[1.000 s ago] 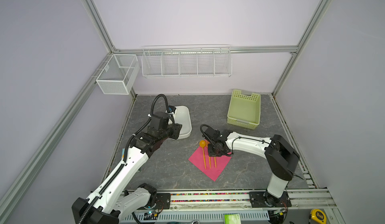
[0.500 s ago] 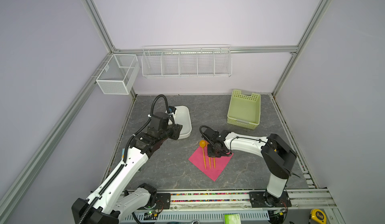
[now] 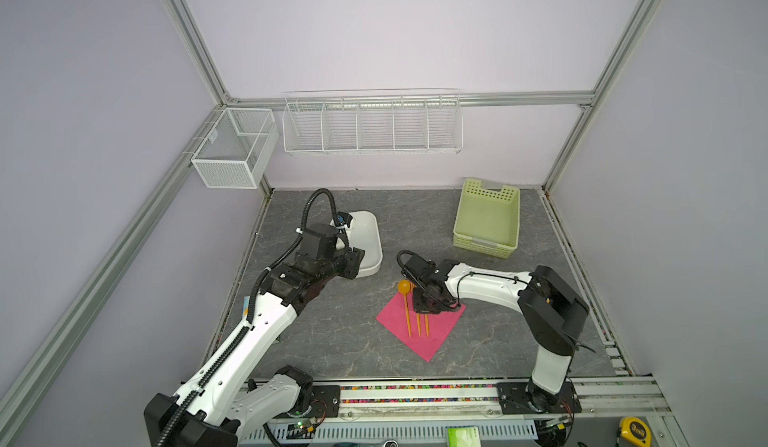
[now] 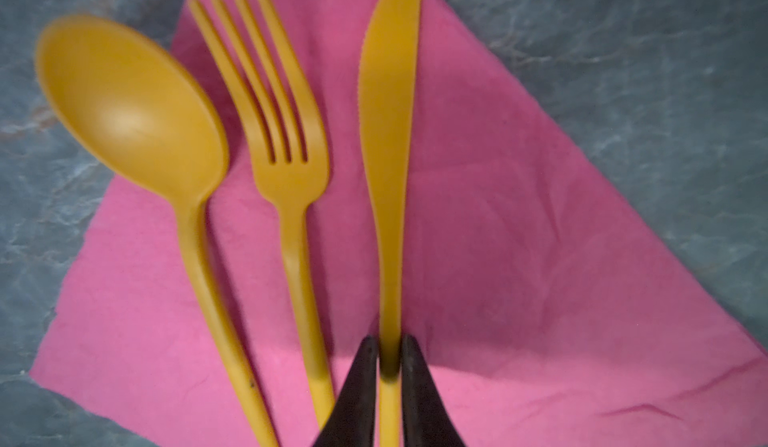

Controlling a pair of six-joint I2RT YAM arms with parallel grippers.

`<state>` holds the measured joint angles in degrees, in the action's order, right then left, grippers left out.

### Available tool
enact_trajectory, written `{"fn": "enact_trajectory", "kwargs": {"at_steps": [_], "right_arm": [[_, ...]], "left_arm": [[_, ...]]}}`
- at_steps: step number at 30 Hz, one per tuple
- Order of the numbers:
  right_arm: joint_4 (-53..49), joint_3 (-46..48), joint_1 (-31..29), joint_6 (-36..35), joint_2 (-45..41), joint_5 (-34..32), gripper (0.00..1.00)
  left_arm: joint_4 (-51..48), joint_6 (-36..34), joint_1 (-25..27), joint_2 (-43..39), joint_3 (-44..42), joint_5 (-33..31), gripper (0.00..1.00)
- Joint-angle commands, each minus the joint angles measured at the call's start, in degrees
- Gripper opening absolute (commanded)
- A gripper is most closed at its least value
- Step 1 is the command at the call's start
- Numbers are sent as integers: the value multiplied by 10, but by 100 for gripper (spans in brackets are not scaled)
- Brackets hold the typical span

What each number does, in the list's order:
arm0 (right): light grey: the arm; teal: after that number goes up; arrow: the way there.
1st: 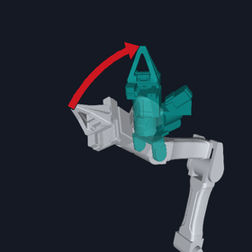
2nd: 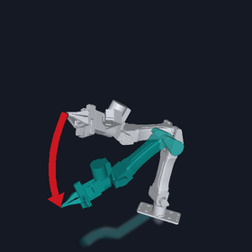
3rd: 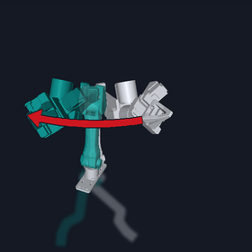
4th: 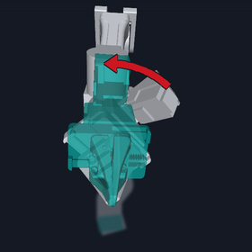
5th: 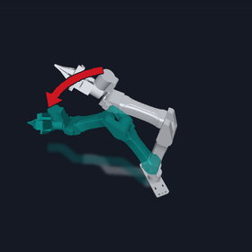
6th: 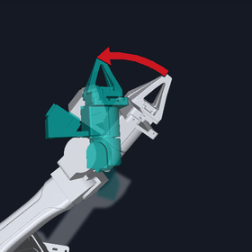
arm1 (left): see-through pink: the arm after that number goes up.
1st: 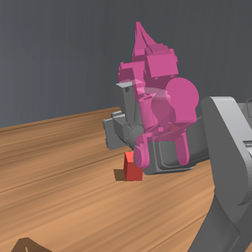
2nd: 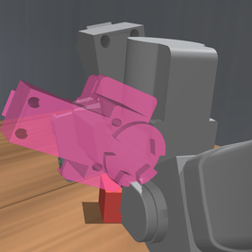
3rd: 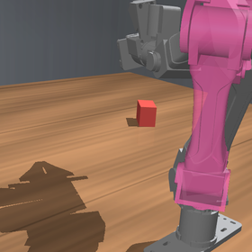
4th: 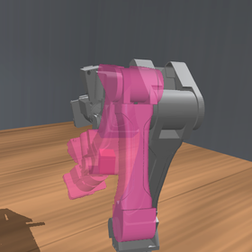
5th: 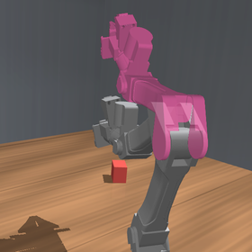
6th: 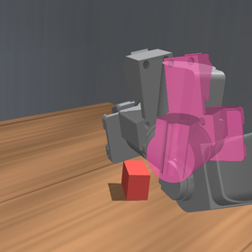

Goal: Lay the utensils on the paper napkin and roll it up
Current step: 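Hold the yellow knife upright on the napkin with the right gripper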

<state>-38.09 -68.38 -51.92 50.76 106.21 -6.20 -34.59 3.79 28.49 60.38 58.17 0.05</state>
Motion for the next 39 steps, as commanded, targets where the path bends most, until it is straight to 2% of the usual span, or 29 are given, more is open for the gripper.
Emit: {"fn": "enact_trajectory", "kwargs": {"at_steps": [1,14,39], "right_arm": [[-17,-12,-5,10,14,-10,17],[-23,-10,-4,6,16,-20,11],[-48,-21,-4,-10,-1,-47,10]], "left_arm": [[-4,-12,-4,3,-3,7,51],[-5,-13,-4,5,-4,4,52],[-8,-13,-3,7,-3,3,52]]}}
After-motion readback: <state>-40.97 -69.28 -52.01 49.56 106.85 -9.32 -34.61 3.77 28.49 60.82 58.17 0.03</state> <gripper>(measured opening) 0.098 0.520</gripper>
